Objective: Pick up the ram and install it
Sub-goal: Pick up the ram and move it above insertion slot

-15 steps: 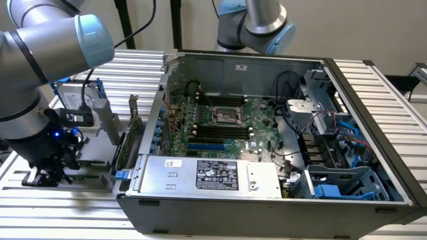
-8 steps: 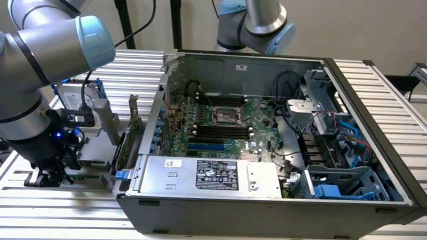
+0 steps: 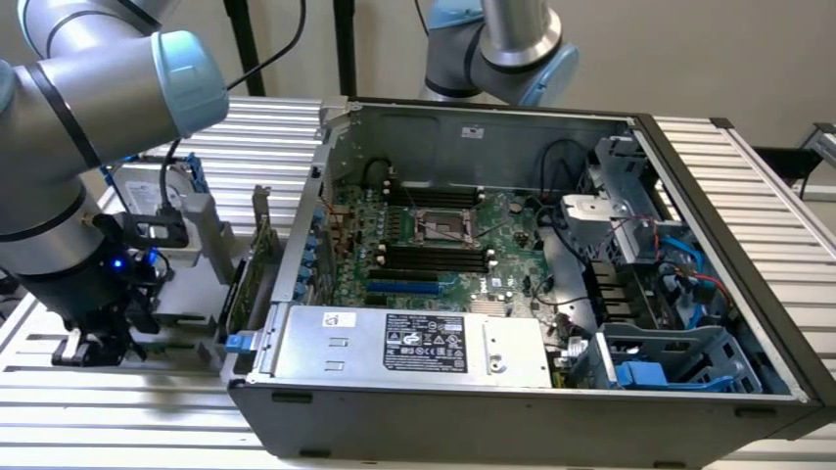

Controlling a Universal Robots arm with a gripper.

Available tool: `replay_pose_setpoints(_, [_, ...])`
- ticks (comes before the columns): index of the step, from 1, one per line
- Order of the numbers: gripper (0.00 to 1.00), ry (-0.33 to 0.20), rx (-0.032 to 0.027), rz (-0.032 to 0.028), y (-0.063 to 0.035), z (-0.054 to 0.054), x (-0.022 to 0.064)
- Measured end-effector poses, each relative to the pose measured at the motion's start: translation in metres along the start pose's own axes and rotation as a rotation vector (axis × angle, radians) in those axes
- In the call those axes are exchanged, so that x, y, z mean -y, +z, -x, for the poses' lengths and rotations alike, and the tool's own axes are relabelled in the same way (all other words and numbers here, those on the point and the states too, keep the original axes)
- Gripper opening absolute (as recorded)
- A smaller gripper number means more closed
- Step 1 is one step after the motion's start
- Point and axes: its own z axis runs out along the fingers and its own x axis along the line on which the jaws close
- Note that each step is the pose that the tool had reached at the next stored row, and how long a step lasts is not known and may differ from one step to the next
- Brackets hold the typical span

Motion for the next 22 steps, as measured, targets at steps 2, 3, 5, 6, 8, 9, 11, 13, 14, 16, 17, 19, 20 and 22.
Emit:
replay_pose_setpoints(2, [0.34, 0.0, 0.0, 0.0, 0.0, 0.0, 0.0001])
replay_pose_setpoints(3, [0.34, 0.0, 0.0, 0.0, 0.0, 0.0, 0.0001])
replay_pose_setpoints(5, [0.27, 0.0, 0.0, 0.0, 0.0, 0.0, 0.0001])
replay_pose_setpoints(6, [0.27, 0.0, 0.0, 0.0, 0.0, 0.0, 0.0001])
replay_pose_setpoints(8, [0.27, -0.001, 0.0, 0.0, 0.0001, 0.0, 0.0001])
replay_pose_setpoints(9, [0.27, -0.001, -0.0001, 0.0001, 0.0001, 0.0, 0.0001])
replay_pose_setpoints(11, [0.24, -0.002, -0.0001, 0.0, 0.0001, 0.0, 0.0001])
replay_pose_setpoints(13, [0.18, -0.003, -0.0001, 0.0001, 0.0001, 0.0, 0.0001])
replay_pose_setpoints(14, [0.18, -0.004, -0.0001, 0.0, 0.0002, 0.0, 0.0001])
replay_pose_setpoints(16, [0.18, -0.004, -0.0001, 0.0, 0.0001, 0.0, 0.0001])
replay_pose_setpoints(17, [0.15, -0.005, 0.0, 0.0001, 0.0001, 0.0, 0.0001])
replay_pose_setpoints(19, [0.14, -0.008, -0.0002, 0.0001, 0.0002, 0.0, 0.0001])
replay_pose_setpoints(20, [0.14, -0.01, -0.0003, 0.0002, 0.0002, 0.0, 0.0002])
replay_pose_setpoints(22, [0.14, -0.017, -0.0005, 0.0004, 0.0002, 0.0, 0.0002])
